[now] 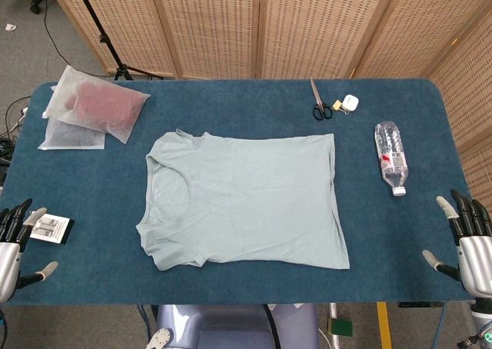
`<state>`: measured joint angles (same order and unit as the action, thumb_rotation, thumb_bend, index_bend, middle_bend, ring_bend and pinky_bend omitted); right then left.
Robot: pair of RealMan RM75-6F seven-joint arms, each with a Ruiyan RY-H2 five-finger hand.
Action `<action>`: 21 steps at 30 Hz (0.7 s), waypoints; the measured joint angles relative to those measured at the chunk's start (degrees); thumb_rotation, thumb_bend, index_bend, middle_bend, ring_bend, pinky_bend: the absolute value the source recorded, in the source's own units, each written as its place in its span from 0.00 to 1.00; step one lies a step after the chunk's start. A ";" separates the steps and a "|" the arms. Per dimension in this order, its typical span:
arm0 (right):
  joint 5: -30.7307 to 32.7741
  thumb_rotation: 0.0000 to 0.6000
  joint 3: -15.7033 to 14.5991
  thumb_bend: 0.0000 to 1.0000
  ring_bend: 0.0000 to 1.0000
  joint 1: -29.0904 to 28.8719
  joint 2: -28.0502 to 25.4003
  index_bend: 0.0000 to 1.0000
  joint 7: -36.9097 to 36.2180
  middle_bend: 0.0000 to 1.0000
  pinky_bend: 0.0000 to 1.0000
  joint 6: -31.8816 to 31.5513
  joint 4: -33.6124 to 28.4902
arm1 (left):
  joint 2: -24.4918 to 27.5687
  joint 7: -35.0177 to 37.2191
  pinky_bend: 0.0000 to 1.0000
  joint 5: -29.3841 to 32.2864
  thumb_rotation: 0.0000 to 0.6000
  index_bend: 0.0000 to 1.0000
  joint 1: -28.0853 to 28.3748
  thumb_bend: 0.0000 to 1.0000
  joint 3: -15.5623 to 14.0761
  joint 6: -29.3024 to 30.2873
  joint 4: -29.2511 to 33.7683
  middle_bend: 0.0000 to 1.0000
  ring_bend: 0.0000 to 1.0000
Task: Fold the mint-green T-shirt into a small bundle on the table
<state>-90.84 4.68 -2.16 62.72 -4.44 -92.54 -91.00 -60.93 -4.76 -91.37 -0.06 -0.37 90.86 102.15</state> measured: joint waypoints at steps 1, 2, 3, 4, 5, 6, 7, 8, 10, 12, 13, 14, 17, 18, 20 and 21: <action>-0.03 1.00 -0.02 0.00 0.00 0.00 0.01 0.09 0.05 0.00 0.00 0.00 -0.02 | 0.02 0.06 0.00 0.00 1.00 0.00 0.00 0.00 0.01 0.00 0.02 0.00 0.00; -0.06 1.00 -0.06 0.00 0.00 0.00 0.02 0.09 0.11 0.00 0.00 0.02 -0.03 | 0.04 0.11 0.00 0.01 1.00 0.00 -0.01 0.00 0.01 0.00 0.02 0.00 0.00; -0.08 1.00 -0.09 0.00 0.00 0.00 0.02 0.09 0.15 0.00 0.00 0.07 -0.05 | 0.07 0.15 0.00 0.02 1.00 0.00 -0.01 0.00 0.01 -0.01 0.02 0.00 0.00; -0.12 1.00 -0.14 0.00 0.00 0.00 0.02 0.09 0.19 0.00 0.00 0.11 -0.07 | 0.09 0.18 0.00 0.04 1.00 0.00 -0.02 0.00 0.02 -0.02 0.03 0.00 0.00; -0.20 1.00 -0.23 0.00 0.00 -0.01 0.00 0.09 0.23 0.00 0.00 0.20 -0.11 | 0.10 0.19 0.00 0.07 1.00 0.00 -0.04 0.00 0.01 -0.03 0.02 0.00 0.00; -0.30 1.00 -0.32 0.00 0.00 -0.03 -0.02 0.09 0.28 0.00 0.00 0.29 -0.12 | 0.11 0.17 0.00 0.09 1.00 0.00 -0.05 0.00 0.01 -0.02 0.02 0.00 0.00; -0.43 1.00 -0.43 0.00 0.00 -0.05 -0.04 0.09 0.33 0.00 0.00 0.39 -0.11 | 0.12 0.18 0.00 0.11 1.00 0.00 -0.07 0.00 0.01 -0.01 0.03 0.00 0.00; -0.68 1.00 -0.61 0.00 0.00 -0.11 -0.08 0.10 0.41 0.00 0.00 0.56 -0.09 | 0.13 0.21 0.00 0.11 1.00 0.00 -0.11 0.00 0.03 0.06 0.05 0.00 0.00; -1.28 1.00 -0.98 0.00 0.00 -0.23 -0.21 0.11 0.50 0.00 0.00 0.88 -0.05 | 0.10 0.22 0.00 0.10 1.00 0.00 -0.15 0.00 0.06 0.17 0.02 0.00 0.00; -2.34 1.00 -1.53 0.00 0.00 -0.45 -0.39 0.13 0.48 0.00 0.00 1.29 0.05 | 0.04 0.15 0.00 0.14 1.00 0.00 -0.13 0.00 0.09 0.11 -0.01 0.00 0.00; -2.91 1.00 -1.79 0.00 0.00 -0.58 -0.46 0.14 0.43 0.00 0.00 1.48 0.12 | 0.01 0.06 0.00 0.17 1.00 0.00 -0.10 0.00 0.10 0.03 -0.03 0.00 0.00; -3.75 1.00 -2.16 0.00 0.00 -0.79 -0.49 0.15 0.40 0.00 0.00 1.76 0.28 | -0.03 -0.11 0.00 0.24 1.00 0.00 -0.04 0.00 0.13 -0.10 -0.03 0.00 0.00; -6.34 1.00 -3.43 0.00 0.00 -1.53 -0.20 0.18 0.79 0.00 0.00 2.89 1.06 | -0.17 -0.52 0.00 0.54 1.00 0.00 0.17 0.00 0.26 -0.53 0.00 0.00 0.00; -7.25 1.00 -3.88 0.00 0.00 -1.80 0.05 0.19 1.12 0.00 0.00 3.35 1.41 | -0.18 -0.57 0.00 0.66 1.00 0.00 0.21 0.00 0.29 -0.63 0.04 0.00 0.00; -9.59 1.00 -4.95 0.00 0.00 -2.48 0.86 0.21 2.42 0.00 0.00 4.37 2.44 | -0.15 -0.48 0.00 0.88 1.00 0.00 0.22 0.00 0.38 -0.66 0.20 0.00 0.00; -10.70 1.00 -5.40 0.00 0.00 -2.78 1.28 0.22 3.11 0.00 0.00 4.74 2.99 | -0.12 -0.39 0.00 0.93 1.00 0.00 0.21 0.00 0.45 -0.59 0.24 0.00 0.00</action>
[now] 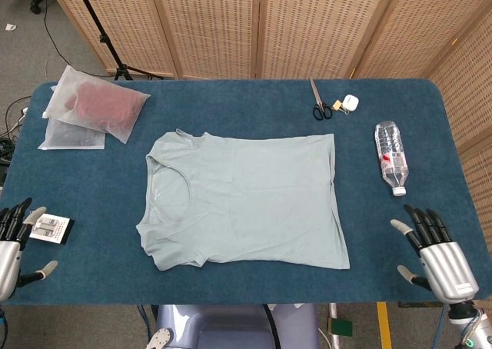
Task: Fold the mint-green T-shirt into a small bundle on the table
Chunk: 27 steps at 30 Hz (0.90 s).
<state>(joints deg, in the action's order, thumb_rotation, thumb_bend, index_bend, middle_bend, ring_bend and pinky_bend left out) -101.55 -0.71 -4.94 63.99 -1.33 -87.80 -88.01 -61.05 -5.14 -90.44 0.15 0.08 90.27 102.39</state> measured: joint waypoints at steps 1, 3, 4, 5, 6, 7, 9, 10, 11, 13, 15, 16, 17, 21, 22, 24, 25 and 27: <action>-1.17 1.00 -0.42 0.00 0.00 -0.32 0.49 0.22 0.74 0.00 0.00 0.31 0.66 | 0.03 0.06 0.00 0.05 1.00 0.00 -0.02 0.00 0.08 0.11 0.01 0.00 0.00; -3.75 1.00 -1.33 0.02 0.00 -1.10 1.96 0.24 2.51 0.00 0.00 1.03 2.62 | 0.05 0.09 0.00 0.28 1.00 0.00 -0.08 0.00 0.23 0.28 -0.01 0.00 0.00; -4.51 1.00 -1.66 0.03 0.00 -1.47 2.73 0.24 3.12 0.00 0.00 1.42 3.55 | 0.06 0.12 0.00 0.41 1.00 0.00 -0.08 0.00 0.27 0.26 -0.01 0.00 0.00; -5.12 1.00 -2.00 0.03 0.00 -2.01 3.73 0.25 3.65 0.00 0.00 2.12 4.64 | 0.06 0.13 0.00 0.58 1.00 0.00 -0.06 0.00 0.33 0.17 0.01 0.00 0.00; -5.36 1.00 -2.19 0.03 0.00 -2.44 4.31 0.26 3.82 0.00 0.00 2.75 5.28 | 0.06 0.13 0.00 0.71 1.00 0.00 -0.03 0.00 0.36 0.07 0.02 0.00 0.00; -5.51 1.00 -2.34 0.03 0.00 -2.90 4.82 0.26 3.88 0.00 0.00 3.41 5.83 | 0.06 0.12 0.00 0.81 1.00 0.00 0.01 0.00 0.38 -0.07 0.05 0.00 0.00; -5.81 1.00 -2.52 0.03 0.00 -4.11 5.97 0.28 3.86 0.00 0.00 4.74 7.04 | 0.09 0.12 0.00 1.04 1.00 0.00 0.15 0.00 0.40 -0.50 0.18 0.00 0.00; -5.93 1.00 -2.58 0.03 0.00 -4.58 6.38 0.29 3.83 0.00 0.00 5.22 7.56 | 0.12 0.12 0.00 1.13 1.00 0.00 0.21 0.00 0.38 -0.70 0.24 0.00 0.00; -6.13 1.00 -2.68 0.02 0.00 -5.15 6.92 0.30 3.75 0.00 0.00 5.86 8.23 | 0.16 0.12 0.00 1.21 1.00 0.00 0.28 0.00 0.33 -0.98 0.34 0.00 0.00; -6.59 1.00 -2.83 0.02 0.00 -5.96 7.70 0.31 3.55 0.00 0.00 6.51 9.17 | 0.28 0.11 0.00 1.30 1.00 0.00 0.40 0.00 0.19 -1.43 0.55 0.00 0.00; -6.94 1.00 -2.99 0.03 0.00 -6.60 8.63 0.33 3.47 0.00 0.00 7.08 10.29 | 0.50 0.11 0.00 1.32 1.00 0.00 0.50 0.00 0.04 -1.75 0.81 0.00 0.00; -6.99 1.00 -3.05 0.03 0.00 -6.83 9.06 0.34 3.50 0.00 0.00 7.39 10.73 | 0.56 0.12 0.00 1.36 1.00 0.00 0.52 0.00 0.03 -1.77 0.89 0.00 0.00; -7.02 1.00 -3.13 0.03 0.00 -7.11 9.65 0.34 3.56 0.00 0.00 7.75 11.21 | 0.59 0.16 0.00 1.47 1.00 0.00 0.52 0.00 0.06 -1.77 0.92 0.00 0.00; -7.59 1.00 -3.48 0.03 0.00 -7.89 11.62 0.36 3.95 0.00 0.00 8.14 12.77 | 0.65 0.16 0.00 1.93 1.00 0.00 0.57 0.00 0.19 -1.98 0.97 0.00 0.00; -7.73 1.00 -3.57 0.03 0.00 -8.07 12.12 0.36 4.16 0.00 0.00 8.27 13.20 | 0.66 0.12 0.00 2.01 1.00 0.00 0.61 0.00 0.19 -2.09 0.98 0.00 0.00; -7.88 1.00 -3.77 0.03 0.00 -8.52 13.22 0.37 4.68 0.00 0.00 8.82 14.13 | 0.66 0.03 0.00 2.17 1.00 0.00 0.66 0.00 0.21 -2.24 0.98 0.00 0.00; -7.86 1.00 -3.83 0.03 0.00 -8.71 13.67 0.37 4.88 0.00 0.00 9.15 14.48 | 0.64 -0.02 0.00 2.23 1.00 0.00 0.67 0.00 0.24 -2.23 0.97 0.00 0.00; -7.55 1.00 -3.89 0.04 0.00 -9.07 14.63 0.39 5.37 0.00 0.00 10.02 15.29 | 0.60 -0.06 0.00 2.34 1.00 0.00 0.66 0.00 0.33 -2.15 0.94 0.00 0.00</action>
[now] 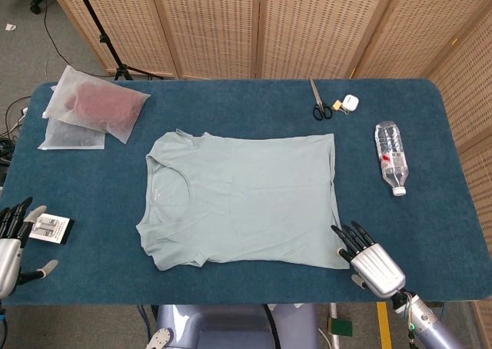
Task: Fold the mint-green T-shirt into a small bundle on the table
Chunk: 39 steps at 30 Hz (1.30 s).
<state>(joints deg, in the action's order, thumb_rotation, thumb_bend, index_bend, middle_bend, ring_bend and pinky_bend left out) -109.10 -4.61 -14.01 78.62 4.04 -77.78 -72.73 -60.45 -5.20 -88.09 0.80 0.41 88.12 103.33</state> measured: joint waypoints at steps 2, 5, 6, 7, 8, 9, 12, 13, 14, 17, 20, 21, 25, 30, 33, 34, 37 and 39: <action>0.69 1.00 -0.04 0.05 0.00 -0.30 0.90 0.39 0.40 0.00 0.00 1.07 0.68 | -0.05 -0.07 0.00 0.21 1.00 0.00 0.01 0.00 0.09 0.00 -0.06 0.00 0.00; 1.66 1.00 -0.07 0.05 0.00 -0.67 2.16 0.40 0.61 0.00 0.00 1.88 1.44 | -0.14 -0.14 0.00 0.66 1.00 0.00 0.09 0.00 0.24 -0.20 -0.05 0.00 0.00; 1.79 1.00 -0.06 0.05 0.00 -0.75 2.36 0.41 0.79 0.00 0.00 2.00 1.65 | -0.16 -0.14 0.00 0.75 1.00 0.00 0.12 0.00 0.27 -0.27 -0.04 0.00 0.00; 1.89 1.00 -0.05 0.05 0.00 -0.85 2.54 0.41 1.04 0.00 0.00 2.09 1.81 | -0.16 -0.17 0.00 0.79 1.00 0.00 0.16 0.00 0.32 -0.30 -0.02 0.00 0.00; 2.07 1.00 -0.01 0.05 0.00 -0.98 2.91 0.41 1.38 0.00 0.00 2.20 2.04 | -0.17 -0.19 0.00 0.80 1.00 0.00 0.19 0.00 0.33 -0.32 0.01 0.00 0.00; 2.18 1.00 0.01 0.06 0.00 -1.09 3.21 0.41 1.63 0.00 0.00 2.25 2.25 | -0.18 -0.20 0.00 0.77 1.00 0.00 0.22 0.00 0.34 -0.35 0.03 0.00 0.00; 2.48 1.00 0.02 0.11 0.00 -1.43 3.97 0.43 2.44 0.00 0.00 2.57 2.96 | -0.23 -0.31 0.00 0.89 1.00 0.00 0.27 0.00 0.36 -0.46 0.02 0.00 0.00; 2.55 1.00 0.01 0.12 0.00 -1.53 4.16 0.43 2.72 0.00 0.00 2.68 3.13 | -0.24 -0.33 0.00 0.90 1.00 0.00 0.30 0.00 0.37 -0.50 0.01 0.00 0.00; 2.63 1.00 0.03 0.13 0.00 -1.68 4.46 0.43 3.05 0.00 0.00 2.75 3.35 | -0.26 -0.31 0.00 0.92 1.00 0.00 0.34 0.00 0.39 -0.55 -0.03 0.00 0.00; 2.75 1.00 0.11 0.14 0.00 -1.97 5.10 0.44 3.57 0.00 0.00 2.47 3.78 | -0.34 -0.31 0.00 1.01 1.00 0.00 0.37 0.00 0.44 -0.56 -0.08 0.00 0.00; 3.08 1.00 0.14 0.22 0.00 -2.21 5.51 0.45 3.86 0.00 0.00 2.42 3.93 | -0.32 -0.37 0.00 1.10 1.00 0.00 0.44 0.00 0.44 -0.72 -0.06 0.00 0.00; 3.17 1.00 0.15 0.24 0.00 -2.26 5.62 0.45 3.93 0.00 0.00 2.39 3.98 | -0.31 -0.39 0.00 1.15 1.00 0.00 0.45 0.00 0.43 -0.76 -0.05 0.00 0.00; 3.73 1.00 0.33 0.28 0.00 -2.37 6.02 0.46 3.88 0.00 0.00 1.97 4.09 | -0.31 -0.38 0.00 1.26 1.00 0.00 0.48 0.00 0.50 -0.76 0.00 0.00 0.00; 4.17 1.00 0.45 0.33 0.00 -2.51 6.19 0.46 3.15 0.00 0.00 1.12 4.19 | -0.39 -0.59 0.00 1.32 1.00 0.00 0.56 0.00 0.45 -0.95 0.02 0.00 0.00; 4.26 1.00 0.31 0.33 0.00 -2.65 6.27 0.46 2.84 0.00 0.00 0.80 4.53 | -0.43 -0.73 0.00 1.34 1.00 0.00 0.57 0.00 0.43 -0.97 0.05 0.00 0.00; 4.26 1.00 0.23 0.33 0.00 -2.70 6.26 0.46 2.90 0.00 0.00 0.82 4.60 | -0.45 -0.79 0.00 1.35 1.00 0.00 0.59 0.00 0.43 -0.98 0.06 0.00 0.00; 4.19 1.00 -0.11 0.35 0.00 -2.87 5.99 0.47 3.63 0.00 0.00 1.20 4.63 | -0.50 -0.92 0.00 1.42 1.00 0.00 0.60 0.00 0.41 -1.04 0.12 0.00 0.00; 4.26 1.00 -0.25 0.36 0.00 -2.96 5.73 0.49 4.50 0.00 0.00 1.49 4.43 | -0.50 -1.00 0.00 1.51 1.00 0.00 0.62 0.00 0.40 -1.12 0.15 0.00 0.00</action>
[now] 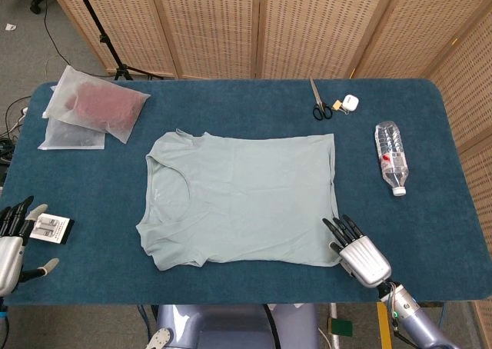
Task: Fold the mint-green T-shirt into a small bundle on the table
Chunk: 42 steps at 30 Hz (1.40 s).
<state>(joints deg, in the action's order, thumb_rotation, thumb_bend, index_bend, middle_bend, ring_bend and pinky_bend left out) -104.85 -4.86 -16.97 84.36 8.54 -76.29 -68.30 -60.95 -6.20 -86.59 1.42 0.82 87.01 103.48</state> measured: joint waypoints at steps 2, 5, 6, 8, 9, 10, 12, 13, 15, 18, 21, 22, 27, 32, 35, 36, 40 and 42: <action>0.18 1.00 -0.14 0.36 0.00 -0.09 -0.34 0.51 0.99 0.00 0.00 0.43 -0.45 | -0.04 -0.10 0.00 0.03 1.00 0.00 0.04 0.00 0.00 -0.06 0.01 0.00 0.00; 0.53 1.00 -0.31 0.36 0.00 -0.30 -0.93 0.56 2.02 0.00 0.00 1.17 -1.38 | -0.08 -0.19 0.00 0.02 1.00 0.00 0.06 0.00 -0.04 -0.10 0.04 0.00 0.00; 0.65 1.00 -0.37 0.36 0.00 -0.37 -1.10 0.57 2.28 0.00 0.00 1.37 -1.64 | -0.11 -0.21 0.00 0.03 1.00 0.00 0.05 0.00 -0.05 -0.10 0.04 0.00 0.00; 0.92 1.00 -0.49 0.36 0.00 -0.49 -1.38 0.59 2.70 0.00 0.00 1.76 -2.14 | -0.12 -0.25 0.00 0.07 1.00 0.00 0.06 0.00 -0.05 -0.13 0.08 0.00 0.00; 1.02 1.00 -0.54 0.36 0.00 -0.54 -1.43 0.60 2.83 0.00 0.00 1.87 -2.27 | -0.12 -0.28 0.00 0.09 1.00 0.00 0.07 0.00 -0.04 -0.14 0.11 0.00 0.00; 1.10 1.00 -0.60 0.36 0.00 -0.58 -1.45 0.60 2.93 0.00 0.00 1.95 -2.35 | -0.13 -0.31 0.00 0.11 1.00 0.00 0.08 0.00 -0.03 -0.14 0.12 0.00 0.00; 1.17 1.00 -0.72 0.36 0.00 -0.64 -1.39 0.62 2.93 0.00 0.00 2.00 -2.36 | -0.16 -0.40 0.00 0.12 1.00 0.00 0.08 0.00 -0.05 -0.15 0.12 0.00 0.00; 1.18 1.00 -0.77 0.36 0.00 -0.65 -1.33 0.62 2.88 0.00 0.00 2.00 -2.29 | -0.18 -0.44 0.00 0.13 1.00 0.00 0.09 0.00 -0.05 -0.17 0.11 0.00 0.00; 1.20 1.00 -0.86 0.36 0.00 -0.67 -1.13 0.63 2.67 0.00 0.00 1.94 -2.04 | -0.23 -0.53 0.00 0.15 1.00 0.00 0.12 0.00 -0.07 -0.24 0.09 0.00 0.00; 1.12 1.00 -0.96 0.40 0.00 -0.72 -0.77 0.64 2.15 0.00 0.00 1.72 -1.47 | -0.31 -0.66 0.00 0.19 1.00 0.00 0.17 0.00 -0.10 -0.35 0.08 0.00 0.00; 0.96 1.00 -1.05 0.44 0.00 -0.73 -0.21 0.65 1.16 0.00 0.00 1.15 -0.53 | -0.49 -0.83 0.00 -0.05 1.00 0.00 0.26 0.00 -0.14 -0.42 -0.12 0.00 0.00; 0.89 1.00 -1.08 0.44 0.00 -0.73 -0.01 0.65 0.84 0.00 0.00 0.89 -0.18 | -0.58 -0.85 0.00 -0.22 1.00 0.00 0.31 0.00 -0.15 -0.41 -0.24 0.00 0.00; 0.48 1.00 -1.25 0.44 0.00 -0.81 0.61 0.65 -0.84 0.00 0.00 -0.38 0.79 | -1.67 -0.65 0.00 -2.50 1.00 0.00 0.87 0.00 -0.49 -0.55 -1.96 0.00 0.00; 0.23 1.00 -1.57 0.44 0.00 -0.90 0.81 0.65 -1.67 0.00 0.00 -0.98 1.09 | -4.17 1.49 0.00 -7.93 1.00 0.17 2.57 0.00 -1.66 -1.53 -7.21 0.00 0.00; 0.22 1.00 -1.66 0.44 0.00 -0.91 0.84 0.65 -1.96 0.00 0.00 -1.15 1.12 | -6.77 4.44 0.00 -11.68 1.00 0.27 3.87 0.00 -2.60 -1.91 -12.19 0.00 0.00; 0.23 1.00 -1.68 0.44 0.00 -0.92 0.84 0.65 -2.03 0.00 0.00 -1.24 1.11 | -7.75 5.33 0.00 -12.75 1.00 0.30 4.29 0.00 -2.88 -1.99 -13.87 0.00 0.00; 0.32 1.00 -1.71 0.44 0.00 -0.94 0.70 0.66 -2.19 0.00 0.00 -1.52 0.89 | -12.76 9.14 0.00 -16.93 1.00 0.36 6.29 0.00 -4.03 -2.33 -21.30 0.00 0.00; 0.36 1.00 -1.70 0.44 0.00 -0.95 0.60 0.66 -2.22 0.00 0.00 -1.65 0.71 | -15.66 10.64 0.00 -18.81 1.00 0.38 7.41 0.00 -4.52 -2.46 -25.03 0.00 0.00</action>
<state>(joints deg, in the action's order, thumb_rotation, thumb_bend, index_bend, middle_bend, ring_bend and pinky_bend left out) -104.48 -6.56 -17.93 84.95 6.33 -77.94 -67.59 -76.61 4.44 -105.40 8.83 -3.70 84.55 78.45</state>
